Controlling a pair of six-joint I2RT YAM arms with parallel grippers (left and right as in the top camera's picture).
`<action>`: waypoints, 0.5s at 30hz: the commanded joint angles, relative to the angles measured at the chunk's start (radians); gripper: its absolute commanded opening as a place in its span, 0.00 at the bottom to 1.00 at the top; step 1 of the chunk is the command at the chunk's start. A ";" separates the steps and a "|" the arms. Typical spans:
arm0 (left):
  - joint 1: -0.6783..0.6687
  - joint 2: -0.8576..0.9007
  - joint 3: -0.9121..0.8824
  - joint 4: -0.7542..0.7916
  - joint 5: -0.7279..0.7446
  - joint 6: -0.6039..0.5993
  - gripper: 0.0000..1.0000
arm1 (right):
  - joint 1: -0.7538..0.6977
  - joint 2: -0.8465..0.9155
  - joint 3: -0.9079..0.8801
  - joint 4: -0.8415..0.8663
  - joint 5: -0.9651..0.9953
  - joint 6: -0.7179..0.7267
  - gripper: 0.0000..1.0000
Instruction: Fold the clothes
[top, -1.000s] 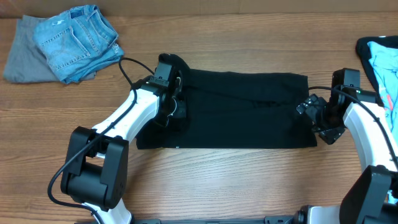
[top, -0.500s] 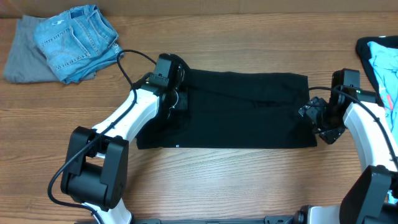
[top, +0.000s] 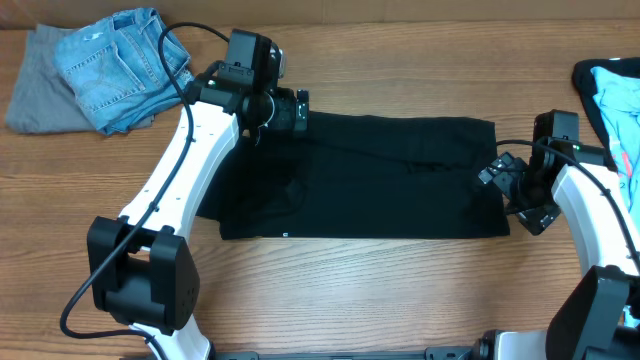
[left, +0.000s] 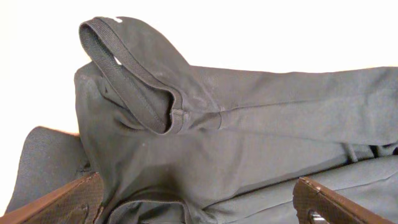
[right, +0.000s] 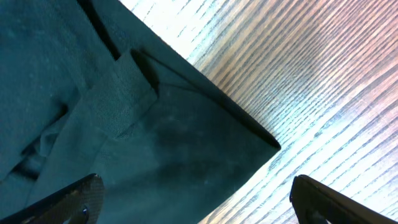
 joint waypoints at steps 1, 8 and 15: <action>0.000 0.003 0.008 -0.008 -0.006 0.065 1.00 | -0.002 -0.014 0.017 0.007 0.014 -0.004 1.00; 0.001 0.024 0.008 0.062 -0.083 0.132 0.96 | -0.002 -0.015 0.031 0.058 -0.070 -0.083 1.00; 0.020 0.030 0.008 0.161 -0.108 0.131 0.84 | -0.002 -0.014 0.148 0.098 -0.097 -0.139 1.00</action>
